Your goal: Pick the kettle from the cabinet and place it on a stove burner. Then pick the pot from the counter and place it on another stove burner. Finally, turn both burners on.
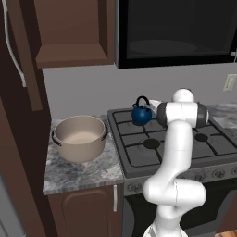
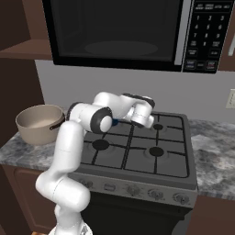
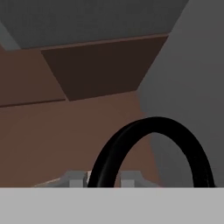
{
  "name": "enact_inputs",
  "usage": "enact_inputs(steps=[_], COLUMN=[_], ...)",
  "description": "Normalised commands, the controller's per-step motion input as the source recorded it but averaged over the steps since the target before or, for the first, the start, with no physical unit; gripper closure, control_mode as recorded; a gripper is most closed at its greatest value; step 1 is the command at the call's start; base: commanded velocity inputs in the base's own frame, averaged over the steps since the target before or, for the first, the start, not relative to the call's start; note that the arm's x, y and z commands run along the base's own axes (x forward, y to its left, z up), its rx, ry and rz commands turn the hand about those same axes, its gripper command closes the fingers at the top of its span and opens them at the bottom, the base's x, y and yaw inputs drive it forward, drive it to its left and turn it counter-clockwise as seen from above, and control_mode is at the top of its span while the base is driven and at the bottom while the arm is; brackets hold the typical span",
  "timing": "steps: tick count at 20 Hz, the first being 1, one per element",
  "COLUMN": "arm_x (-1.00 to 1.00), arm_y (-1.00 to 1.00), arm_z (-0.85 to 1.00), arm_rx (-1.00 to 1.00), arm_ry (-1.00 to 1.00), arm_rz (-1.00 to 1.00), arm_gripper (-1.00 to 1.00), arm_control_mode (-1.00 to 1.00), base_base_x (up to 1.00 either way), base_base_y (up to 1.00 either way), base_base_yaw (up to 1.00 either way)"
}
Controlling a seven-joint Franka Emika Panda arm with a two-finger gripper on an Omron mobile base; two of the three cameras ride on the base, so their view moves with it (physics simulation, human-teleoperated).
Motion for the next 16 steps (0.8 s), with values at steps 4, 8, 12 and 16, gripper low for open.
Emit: enact_inputs(steps=[4, 8, 12, 16], arm_x=[0.0, 0.0, 0.0, 0.0], arm_y=[-0.04, -0.01, -0.02, -0.02], arm_z=[-0.17, -0.14, -0.17, -0.06], arm_rx=[0.02, 0.0, 0.0, 0.0], arm_ry=[0.0, 0.0, -0.01, -0.01], arm_rz=[0.0, 0.0, 0.0, 0.0], arm_gripper=[-1.0, -1.0, -1.0, -1.0], arm_control_mode=[-1.0, -1.0, -1.0, -1.0], base_base_x=[0.0, 0.0, 0.0, 0.0], base_base_y=[0.0, 0.0, 0.0, 0.0], base_base_yaw=[0.0, 0.0, 0.0, 0.0])
